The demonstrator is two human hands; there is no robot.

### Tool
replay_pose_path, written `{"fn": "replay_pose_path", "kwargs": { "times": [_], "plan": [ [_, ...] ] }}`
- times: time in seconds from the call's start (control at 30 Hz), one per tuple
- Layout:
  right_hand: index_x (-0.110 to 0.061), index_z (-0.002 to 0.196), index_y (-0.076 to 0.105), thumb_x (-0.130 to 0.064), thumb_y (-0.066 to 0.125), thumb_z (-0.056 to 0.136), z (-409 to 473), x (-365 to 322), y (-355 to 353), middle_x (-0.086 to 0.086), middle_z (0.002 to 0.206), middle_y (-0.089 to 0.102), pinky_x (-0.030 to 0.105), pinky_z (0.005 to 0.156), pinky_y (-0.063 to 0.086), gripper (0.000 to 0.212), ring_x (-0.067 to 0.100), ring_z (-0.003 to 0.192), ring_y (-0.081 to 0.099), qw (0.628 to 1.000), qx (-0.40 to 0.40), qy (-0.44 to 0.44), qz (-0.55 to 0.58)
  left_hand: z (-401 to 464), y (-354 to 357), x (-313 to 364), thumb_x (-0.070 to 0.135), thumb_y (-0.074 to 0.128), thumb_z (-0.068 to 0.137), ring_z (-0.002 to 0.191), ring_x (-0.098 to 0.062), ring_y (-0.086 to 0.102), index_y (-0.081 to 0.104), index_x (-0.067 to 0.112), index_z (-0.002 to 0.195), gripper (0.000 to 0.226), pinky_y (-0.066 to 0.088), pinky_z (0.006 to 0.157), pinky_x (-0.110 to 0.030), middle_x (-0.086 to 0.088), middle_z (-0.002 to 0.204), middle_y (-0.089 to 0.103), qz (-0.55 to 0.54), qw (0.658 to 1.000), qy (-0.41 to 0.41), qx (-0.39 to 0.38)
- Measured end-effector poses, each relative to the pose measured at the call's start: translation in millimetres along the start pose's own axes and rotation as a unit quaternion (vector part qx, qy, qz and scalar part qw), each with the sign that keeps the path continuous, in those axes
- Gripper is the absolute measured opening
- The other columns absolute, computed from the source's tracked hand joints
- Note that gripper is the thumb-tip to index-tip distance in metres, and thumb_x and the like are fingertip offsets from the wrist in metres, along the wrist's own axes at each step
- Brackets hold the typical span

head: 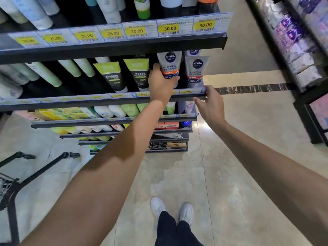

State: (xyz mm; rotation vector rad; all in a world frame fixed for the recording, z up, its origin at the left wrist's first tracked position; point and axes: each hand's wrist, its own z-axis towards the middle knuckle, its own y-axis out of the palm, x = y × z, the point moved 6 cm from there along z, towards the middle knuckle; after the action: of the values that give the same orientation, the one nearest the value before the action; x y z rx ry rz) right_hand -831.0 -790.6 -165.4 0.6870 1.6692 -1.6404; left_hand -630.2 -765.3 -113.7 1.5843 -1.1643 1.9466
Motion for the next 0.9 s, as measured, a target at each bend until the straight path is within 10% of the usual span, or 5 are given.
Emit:
{"fn": "replay_pose_path", "kwargs": {
  "times": [0.9],
  "plan": [
    [-0.017,0.151,0.043,-0.03,0.062,0.103,-57.1,-43.1,-31.6,0.004,0.154,0.048,0.027,0.101,0.037,0.053,0.02,0.137,0.048,0.991,-0.127,0.039,-0.03,-55.6,-25.4,19.2,0.026,0.069,0.096,0.118,-0.033,0.062,0.049,0.009,0.138,0.05,0.051,0.086,-0.039,-0.013,0.135,0.06,0.155,0.987,-0.043,-0.017]
  ]
}}
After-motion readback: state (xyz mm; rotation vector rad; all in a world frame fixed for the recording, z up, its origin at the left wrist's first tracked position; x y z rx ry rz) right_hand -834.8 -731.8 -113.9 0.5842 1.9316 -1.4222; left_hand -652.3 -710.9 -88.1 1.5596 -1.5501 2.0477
